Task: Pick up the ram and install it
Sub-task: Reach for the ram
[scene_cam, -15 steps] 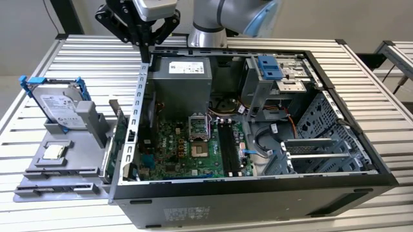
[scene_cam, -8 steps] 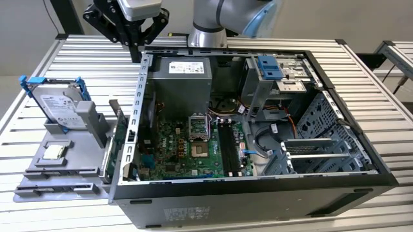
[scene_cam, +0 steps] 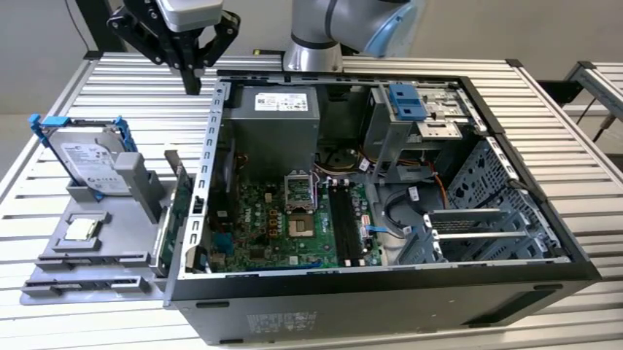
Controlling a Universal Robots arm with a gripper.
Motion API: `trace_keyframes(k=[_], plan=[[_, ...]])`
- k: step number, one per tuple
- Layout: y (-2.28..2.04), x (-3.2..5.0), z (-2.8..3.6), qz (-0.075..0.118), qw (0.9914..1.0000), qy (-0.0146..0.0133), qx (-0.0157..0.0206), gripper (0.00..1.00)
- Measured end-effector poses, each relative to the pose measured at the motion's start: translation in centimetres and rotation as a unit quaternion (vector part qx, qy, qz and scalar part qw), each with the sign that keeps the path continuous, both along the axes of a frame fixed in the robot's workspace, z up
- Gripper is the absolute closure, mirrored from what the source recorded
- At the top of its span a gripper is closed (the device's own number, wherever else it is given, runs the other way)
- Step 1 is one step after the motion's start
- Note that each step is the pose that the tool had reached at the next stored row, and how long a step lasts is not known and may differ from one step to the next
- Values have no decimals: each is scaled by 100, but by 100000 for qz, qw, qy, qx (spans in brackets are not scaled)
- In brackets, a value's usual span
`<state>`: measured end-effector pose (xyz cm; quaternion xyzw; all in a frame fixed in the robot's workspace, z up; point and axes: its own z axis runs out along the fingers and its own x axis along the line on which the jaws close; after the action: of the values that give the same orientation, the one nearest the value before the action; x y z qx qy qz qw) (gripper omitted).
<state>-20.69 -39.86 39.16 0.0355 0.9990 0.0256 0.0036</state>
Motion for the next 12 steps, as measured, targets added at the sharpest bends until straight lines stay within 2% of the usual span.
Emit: trace_keyframes(k=[12], plan=[[0,-254,0,-1,100000,-2,139,100]])
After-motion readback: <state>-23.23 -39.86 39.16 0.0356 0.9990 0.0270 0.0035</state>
